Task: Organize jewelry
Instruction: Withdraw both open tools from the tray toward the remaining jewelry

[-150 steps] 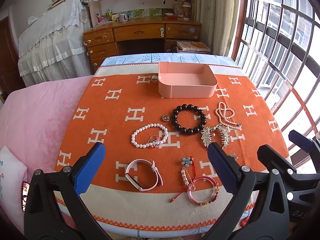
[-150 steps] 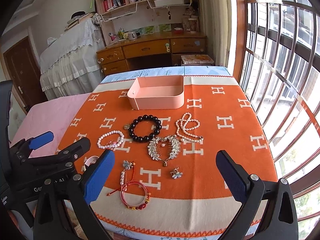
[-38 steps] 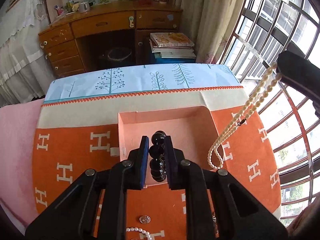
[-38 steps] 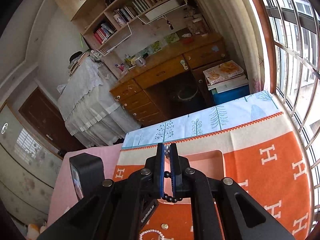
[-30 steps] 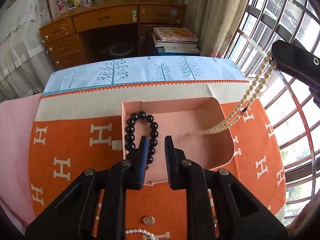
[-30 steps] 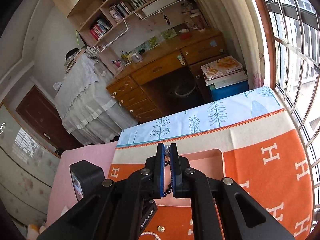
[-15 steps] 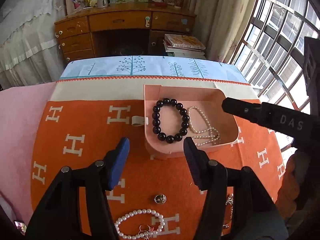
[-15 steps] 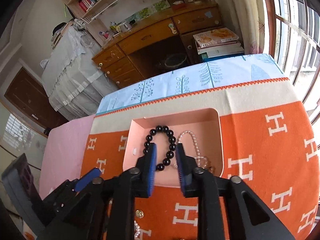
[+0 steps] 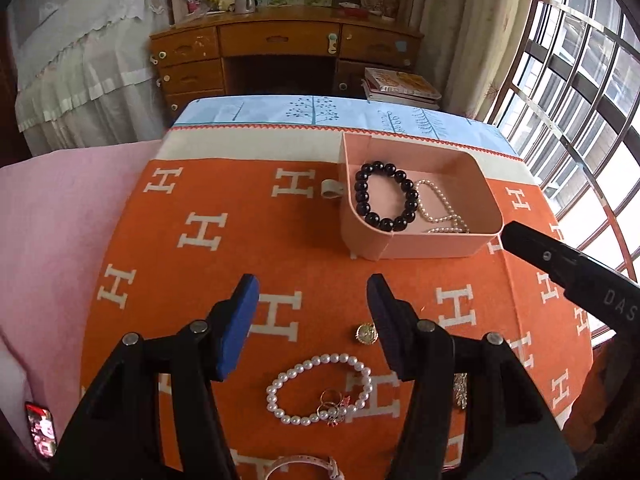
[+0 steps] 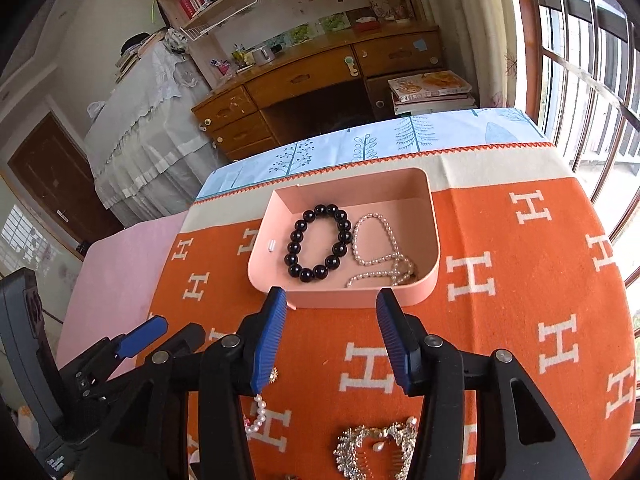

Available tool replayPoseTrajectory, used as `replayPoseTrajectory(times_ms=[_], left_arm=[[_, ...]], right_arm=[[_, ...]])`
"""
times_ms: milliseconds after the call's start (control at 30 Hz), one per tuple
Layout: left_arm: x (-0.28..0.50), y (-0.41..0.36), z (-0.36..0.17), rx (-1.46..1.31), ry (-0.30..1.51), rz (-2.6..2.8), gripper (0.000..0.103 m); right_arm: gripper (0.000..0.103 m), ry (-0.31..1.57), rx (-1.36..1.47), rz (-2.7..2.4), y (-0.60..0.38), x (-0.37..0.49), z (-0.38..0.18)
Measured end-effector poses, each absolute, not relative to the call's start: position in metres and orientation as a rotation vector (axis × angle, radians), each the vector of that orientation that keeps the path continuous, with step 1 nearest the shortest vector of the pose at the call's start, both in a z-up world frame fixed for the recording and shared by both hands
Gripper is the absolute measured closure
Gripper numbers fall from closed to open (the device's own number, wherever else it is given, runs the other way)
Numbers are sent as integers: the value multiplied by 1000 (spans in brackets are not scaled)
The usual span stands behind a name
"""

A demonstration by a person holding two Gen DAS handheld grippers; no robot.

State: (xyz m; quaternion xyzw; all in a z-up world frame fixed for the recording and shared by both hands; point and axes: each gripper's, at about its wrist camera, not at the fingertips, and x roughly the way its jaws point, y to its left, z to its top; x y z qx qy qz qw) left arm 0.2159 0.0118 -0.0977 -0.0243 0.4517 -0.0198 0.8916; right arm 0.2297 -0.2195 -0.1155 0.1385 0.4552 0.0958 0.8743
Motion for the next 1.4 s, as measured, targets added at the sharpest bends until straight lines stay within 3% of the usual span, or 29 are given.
replayPoseTrajectory(times_ms=[567,1100,1400], left_arm=[[152,38,-111,-119,957,-18,50],[105,54,-130,-133,969,-93,50],[91,67,-155,-160,1066,-145,50]], right_arm=[[50,906,283,184,-227,131,-109],[48,918,197,206,-204,97,-121],[48,986,154,260,-182,90,-148]])
